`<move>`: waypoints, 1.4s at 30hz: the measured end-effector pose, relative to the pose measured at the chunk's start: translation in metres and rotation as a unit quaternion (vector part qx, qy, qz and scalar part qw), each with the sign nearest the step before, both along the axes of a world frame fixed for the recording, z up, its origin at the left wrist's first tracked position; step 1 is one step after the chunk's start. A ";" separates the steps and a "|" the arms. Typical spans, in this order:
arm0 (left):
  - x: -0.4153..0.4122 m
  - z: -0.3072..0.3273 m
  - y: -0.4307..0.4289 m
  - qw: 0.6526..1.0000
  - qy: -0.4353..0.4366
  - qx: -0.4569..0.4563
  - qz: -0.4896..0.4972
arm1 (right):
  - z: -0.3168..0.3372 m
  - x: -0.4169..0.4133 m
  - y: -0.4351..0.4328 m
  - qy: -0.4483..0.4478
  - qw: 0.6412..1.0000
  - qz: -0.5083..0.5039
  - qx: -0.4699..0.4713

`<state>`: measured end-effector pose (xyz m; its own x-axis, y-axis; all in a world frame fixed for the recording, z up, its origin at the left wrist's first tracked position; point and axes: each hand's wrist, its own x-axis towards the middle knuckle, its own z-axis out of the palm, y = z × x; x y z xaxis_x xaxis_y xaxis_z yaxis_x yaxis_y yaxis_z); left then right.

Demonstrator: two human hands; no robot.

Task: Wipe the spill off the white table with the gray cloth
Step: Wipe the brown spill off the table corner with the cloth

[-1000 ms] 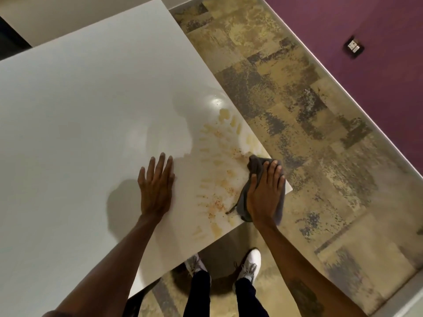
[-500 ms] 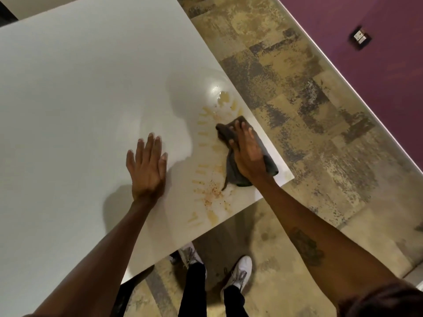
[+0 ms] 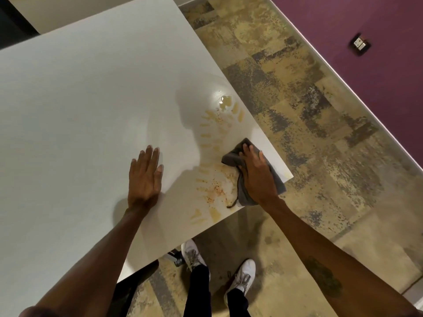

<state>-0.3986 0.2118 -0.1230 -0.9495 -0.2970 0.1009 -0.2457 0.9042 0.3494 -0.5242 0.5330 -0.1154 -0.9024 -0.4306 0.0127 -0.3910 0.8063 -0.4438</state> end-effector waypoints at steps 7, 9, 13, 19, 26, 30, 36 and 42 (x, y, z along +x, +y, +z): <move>0.001 0.000 0.003 0.998 -0.004 -0.053 0.031 | 0.004 -0.005 0.025 0.019 0.992 -0.120 -0.038; 0.000 0.001 0.002 0.998 -0.005 -0.057 0.023 | 0.005 -0.010 0.019 0.028 0.986 -0.152 -0.064; -0.002 0.005 0.002 0.999 -0.005 -0.041 0.027 | 0.009 -0.039 0.019 -0.038 0.987 -0.131 -0.090; -0.003 0.001 0.001 0.999 -0.026 -0.011 0.045 | 0.016 -0.069 0.040 -0.073 0.996 -0.030 -0.049; -0.002 -0.011 -0.004 0.998 -0.025 -0.014 0.048 | 0.013 -0.036 0.031 -0.065 0.977 -0.190 -0.078; -0.001 -0.009 -0.003 0.999 -0.027 -0.010 0.044 | 0.011 0.005 0.008 -0.010 0.954 -0.292 -0.073; -0.002 -0.008 -0.002 0.998 -0.023 -0.012 0.049 | 0.009 0.021 -0.025 -0.030 0.935 -0.348 -0.059; -0.003 -0.009 -0.001 0.996 -0.003 -0.070 0.050 | 0.014 -0.001 -0.040 -0.035 0.918 -0.393 -0.048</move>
